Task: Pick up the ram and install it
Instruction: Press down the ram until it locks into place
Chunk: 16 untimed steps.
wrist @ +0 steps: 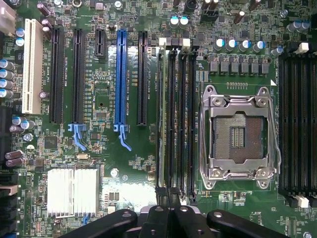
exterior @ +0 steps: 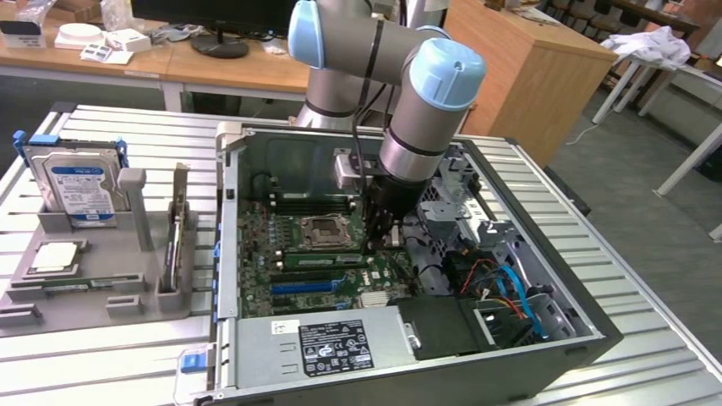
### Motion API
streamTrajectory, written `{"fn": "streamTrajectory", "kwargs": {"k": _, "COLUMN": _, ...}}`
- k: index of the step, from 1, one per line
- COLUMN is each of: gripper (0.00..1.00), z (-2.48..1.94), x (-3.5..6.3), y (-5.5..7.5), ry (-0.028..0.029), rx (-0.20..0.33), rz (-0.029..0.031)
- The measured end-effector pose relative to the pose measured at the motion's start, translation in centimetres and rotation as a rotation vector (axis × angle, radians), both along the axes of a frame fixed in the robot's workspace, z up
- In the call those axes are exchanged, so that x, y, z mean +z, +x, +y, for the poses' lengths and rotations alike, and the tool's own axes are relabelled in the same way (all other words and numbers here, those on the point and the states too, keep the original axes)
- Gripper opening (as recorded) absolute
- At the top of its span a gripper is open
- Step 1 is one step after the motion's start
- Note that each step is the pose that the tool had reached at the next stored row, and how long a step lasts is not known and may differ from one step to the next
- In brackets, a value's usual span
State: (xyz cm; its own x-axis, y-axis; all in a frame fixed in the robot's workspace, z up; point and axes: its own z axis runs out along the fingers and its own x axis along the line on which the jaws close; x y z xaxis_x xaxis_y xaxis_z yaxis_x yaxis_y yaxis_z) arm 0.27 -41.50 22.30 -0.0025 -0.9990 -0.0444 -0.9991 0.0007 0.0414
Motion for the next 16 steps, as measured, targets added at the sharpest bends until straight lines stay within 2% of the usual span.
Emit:
{"fn": "streamTrajectory", "kwargs": {"k": 12, "gripper": 0.11, "z": 0.01, "x": -0.01, "y": 0.0, "ry": 0.0009, "rx": 0.0, "rz": -0.0007}}
{"fn": "streamTrajectory", "kwargs": {"k": 13, "gripper": 0.11, "z": 0.03, "x": 0.12, "y": 0.0, "ry": 0.002, "rx": 0.0, "rz": -0.0011}}
{"fn": "streamTrajectory", "kwargs": {"k": 16, "gripper": 0.11, "z": 0.01, "x": 0.87, "y": 0.0, "ry": 0.0003, "rx": 0.0, "rz": -0.0004}}
